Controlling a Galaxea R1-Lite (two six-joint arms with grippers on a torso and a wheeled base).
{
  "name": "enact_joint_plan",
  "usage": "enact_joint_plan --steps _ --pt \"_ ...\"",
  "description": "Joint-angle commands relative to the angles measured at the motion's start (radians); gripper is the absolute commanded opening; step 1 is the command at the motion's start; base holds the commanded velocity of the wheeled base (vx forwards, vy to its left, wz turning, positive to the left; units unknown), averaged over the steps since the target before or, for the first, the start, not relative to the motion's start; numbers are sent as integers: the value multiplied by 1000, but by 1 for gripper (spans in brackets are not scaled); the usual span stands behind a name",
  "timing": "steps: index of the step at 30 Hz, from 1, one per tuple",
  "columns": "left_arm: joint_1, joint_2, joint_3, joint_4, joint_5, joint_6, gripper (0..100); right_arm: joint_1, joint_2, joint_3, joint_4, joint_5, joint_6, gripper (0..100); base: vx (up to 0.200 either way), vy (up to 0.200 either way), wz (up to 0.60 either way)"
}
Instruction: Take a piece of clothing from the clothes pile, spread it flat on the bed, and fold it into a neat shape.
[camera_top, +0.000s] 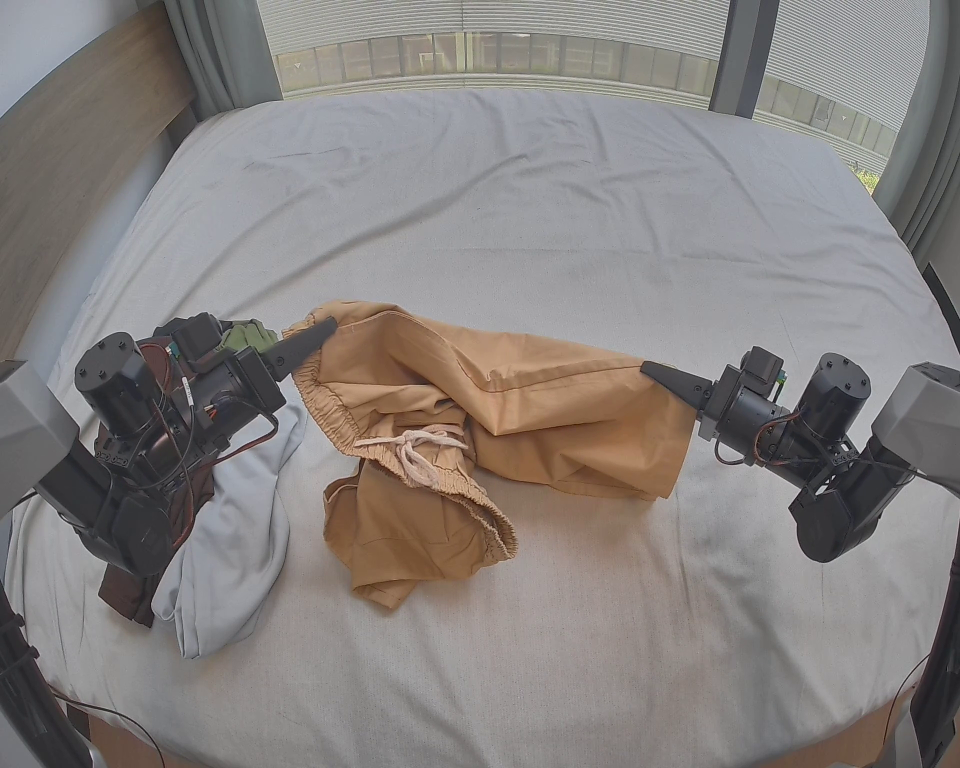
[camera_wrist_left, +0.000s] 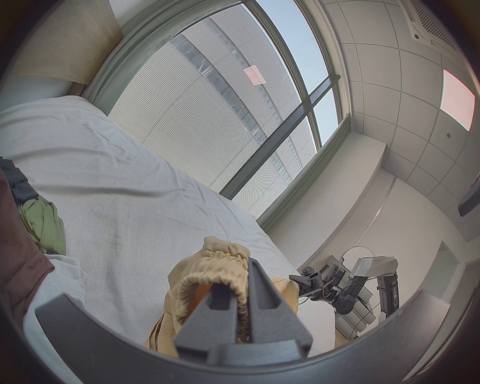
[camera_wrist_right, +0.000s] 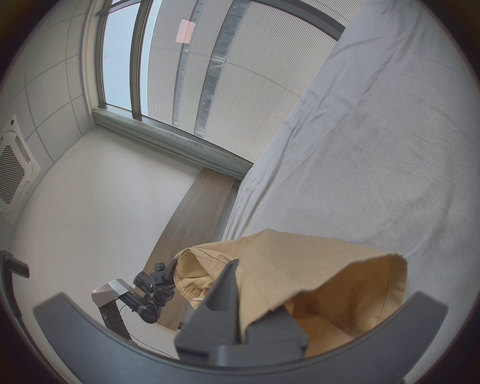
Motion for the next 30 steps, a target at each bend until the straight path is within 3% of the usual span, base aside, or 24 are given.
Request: enact_joint_plan --steps 1,11,30 --pt "-9 -4 -3 -1 1 -1 0 -5 -41 20 0 -1 1 0 0 0 0" --pt "-90 -88 -23 0 21 -1 0 41 -267 111 4 1 3 0 0 0 0" --pt "-98 -166 -79 2 28 -9 0 37 -415 138 6 7 -2 0 0 0 0"
